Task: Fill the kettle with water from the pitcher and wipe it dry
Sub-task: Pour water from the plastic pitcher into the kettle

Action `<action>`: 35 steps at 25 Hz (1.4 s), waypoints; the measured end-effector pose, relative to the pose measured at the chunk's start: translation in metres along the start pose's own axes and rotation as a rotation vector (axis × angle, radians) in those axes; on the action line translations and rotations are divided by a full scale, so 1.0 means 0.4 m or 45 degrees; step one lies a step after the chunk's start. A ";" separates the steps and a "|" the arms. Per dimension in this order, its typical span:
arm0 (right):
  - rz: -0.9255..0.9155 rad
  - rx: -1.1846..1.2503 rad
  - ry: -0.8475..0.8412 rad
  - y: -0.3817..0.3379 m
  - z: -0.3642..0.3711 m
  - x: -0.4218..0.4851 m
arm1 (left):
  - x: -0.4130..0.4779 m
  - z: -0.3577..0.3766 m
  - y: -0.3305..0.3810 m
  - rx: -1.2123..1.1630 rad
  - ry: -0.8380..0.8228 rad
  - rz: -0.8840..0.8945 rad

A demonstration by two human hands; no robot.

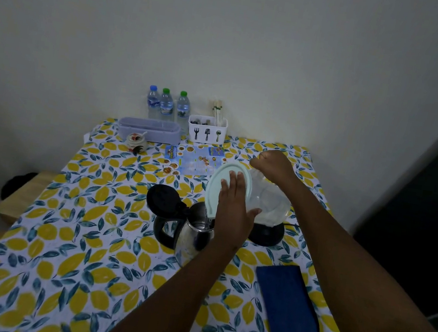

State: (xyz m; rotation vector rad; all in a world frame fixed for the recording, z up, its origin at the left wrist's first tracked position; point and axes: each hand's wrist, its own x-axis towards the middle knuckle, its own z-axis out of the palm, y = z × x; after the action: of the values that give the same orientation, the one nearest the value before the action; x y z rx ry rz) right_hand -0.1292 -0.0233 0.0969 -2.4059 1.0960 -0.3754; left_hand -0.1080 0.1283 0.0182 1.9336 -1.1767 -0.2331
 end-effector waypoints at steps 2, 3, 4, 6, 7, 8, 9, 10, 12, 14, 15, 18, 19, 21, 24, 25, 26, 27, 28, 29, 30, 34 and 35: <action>0.000 0.006 0.003 0.000 0.000 -0.002 | 0.002 0.000 -0.003 0.003 -0.002 0.003; -0.008 0.011 0.002 0.001 0.000 -0.003 | 0.002 0.001 -0.005 0.002 -0.004 -0.001; -0.015 0.014 0.004 0.001 0.001 -0.003 | 0.003 0.000 -0.006 -0.001 -0.004 -0.003; -0.015 0.022 0.008 0.002 0.000 -0.004 | 0.005 0.000 -0.009 0.002 -0.002 0.005; -0.012 0.017 0.010 0.003 0.000 -0.003 | 0.006 0.000 -0.010 0.007 -0.004 0.008; -0.009 0.015 0.011 0.004 0.001 -0.003 | 0.007 0.000 -0.011 0.010 -0.010 0.010; -0.001 0.024 0.013 0.003 0.000 -0.005 | 0.008 -0.001 -0.012 0.011 -0.017 0.012; 0.004 0.036 0.021 0.005 0.002 -0.004 | 0.009 -0.001 -0.013 0.015 -0.024 0.015; 0.016 0.068 0.013 0.010 0.002 -0.008 | 0.013 -0.002 -0.015 0.035 -0.041 0.025; 0.053 0.109 0.002 0.025 0.005 -0.012 | 0.015 -0.002 -0.016 0.060 -0.076 0.049; 0.085 0.158 0.011 0.035 0.008 -0.015 | 0.016 -0.001 -0.016 0.071 -0.096 0.065; 0.166 0.354 0.093 0.074 0.020 -0.022 | 0.024 0.008 -0.015 0.130 -0.158 0.124; 0.203 0.418 0.111 0.089 0.022 -0.026 | 0.029 0.014 -0.013 0.160 -0.184 0.148; 0.257 0.516 0.148 0.131 0.026 -0.036 | 0.041 0.028 -0.006 0.240 -0.250 0.215; 0.358 0.633 0.198 0.219 0.027 -0.058 | 0.062 0.067 0.017 0.373 -0.371 0.315; 0.423 0.683 0.220 0.248 0.025 -0.068 | 0.069 0.087 0.026 0.409 -0.416 0.343; 0.500 0.728 0.242 0.276 0.023 -0.075 | 0.076 0.109 0.036 0.445 -0.458 0.373; 0.565 0.756 0.269 0.308 0.017 -0.081 | 0.084 0.135 0.050 0.484 -0.497 0.399; 0.604 0.743 0.292 0.344 0.013 -0.086 | 0.090 0.163 0.063 0.524 -0.531 0.419; 0.623 0.746 0.296 0.380 0.008 -0.094 | 0.097 0.191 0.077 0.557 -0.561 0.438; 0.637 0.782 0.301 0.420 0.004 -0.103 | 0.103 0.222 0.090 0.581 -0.589 0.459; 0.733 0.967 0.354 0.571 -0.016 -0.146 | 0.126 0.356 0.142 0.707 -0.709 0.581; 0.753 1.002 0.370 0.605 -0.025 -0.152 | 0.135 0.388 0.154 0.756 -0.734 0.614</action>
State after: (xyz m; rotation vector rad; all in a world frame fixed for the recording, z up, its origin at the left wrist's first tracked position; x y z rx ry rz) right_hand -0.3264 -0.1186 -0.0234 -1.3043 1.3847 -0.7809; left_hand -0.2021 -0.0147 -0.0209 2.0473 -2.2582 -0.1985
